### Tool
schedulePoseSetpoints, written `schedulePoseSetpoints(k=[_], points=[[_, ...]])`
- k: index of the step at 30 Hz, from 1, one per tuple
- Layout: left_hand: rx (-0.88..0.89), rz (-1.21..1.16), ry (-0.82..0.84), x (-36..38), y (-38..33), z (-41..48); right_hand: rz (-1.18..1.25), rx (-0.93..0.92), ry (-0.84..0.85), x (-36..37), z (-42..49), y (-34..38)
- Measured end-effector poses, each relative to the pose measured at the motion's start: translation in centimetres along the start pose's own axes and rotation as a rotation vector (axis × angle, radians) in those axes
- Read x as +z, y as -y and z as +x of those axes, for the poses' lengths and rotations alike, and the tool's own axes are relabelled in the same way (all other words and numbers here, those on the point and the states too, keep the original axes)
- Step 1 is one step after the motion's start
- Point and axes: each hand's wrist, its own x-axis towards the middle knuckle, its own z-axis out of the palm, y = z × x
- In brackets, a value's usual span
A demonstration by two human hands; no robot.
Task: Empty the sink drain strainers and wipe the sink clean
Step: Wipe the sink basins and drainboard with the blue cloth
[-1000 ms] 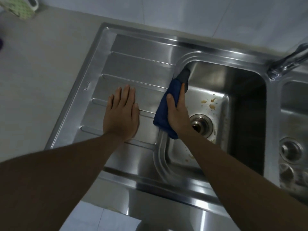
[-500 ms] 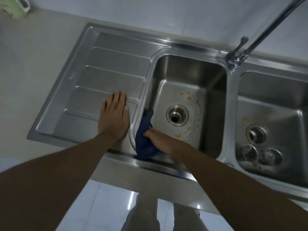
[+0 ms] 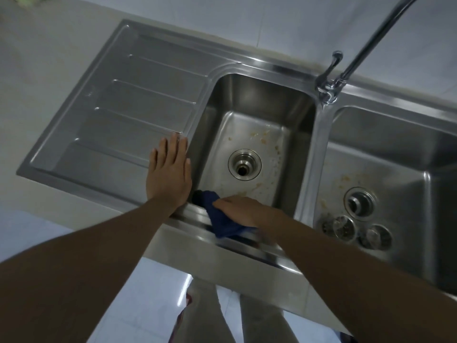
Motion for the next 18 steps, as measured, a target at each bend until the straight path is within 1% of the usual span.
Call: schedulePoseSetpoints(k=[1,2,5,8,9,11,12,13,14,15,18], points=[[-0.011,0.0,0.003,0.0,-0.5,0.0,-0.009,-0.017,0.001,-0.5,-0.4,-0.6],[-0.025,-0.001,0.008,0.1,-0.9,0.0,-0.07,-0.034,0.005,-1.1,-0.9,-1.5],[-0.086,-0.004,0.009,0.2,-2.0,0.4,-0.328,0.005,0.083,-3.6,-2.4,-4.0],[-0.122,-0.003,-0.002,0.1,-2.5,1.2,-0.644,0.097,0.214,-6.4,-3.9,-4.4],[-0.116,-0.008,-0.005,0.1,-2.5,1.6,-0.794,0.107,0.209,-7.1,-4.1,-4.3],[-0.076,-0.017,-0.011,-0.1,-2.5,2.4,-1.118,0.097,0.078,-8.6,-4.0,-4.0],[-0.05,-0.014,-0.019,-0.2,-2.5,3.0,-1.239,0.101,-0.013,-9.5,-3.8,-4.0],[-0.027,-0.004,-0.03,-0.3,-2.5,3.7,-1.31,0.121,-0.097,-10.4,-3.6,-3.9],[-0.013,0.007,-0.041,-0.6,-2.4,4.5,-1.331,0.148,-0.163,-11.3,-3.4,-4.0],[-0.011,0.013,-0.047,-0.7,-2.3,5.4,-1.325,0.174,-0.191,-11.8,-3.0,-4.0],[-0.015,0.026,-0.037,-1.1,-1.9,7.5,-1.312,0.161,-0.126,-11.3,-2.4,-4.5]])
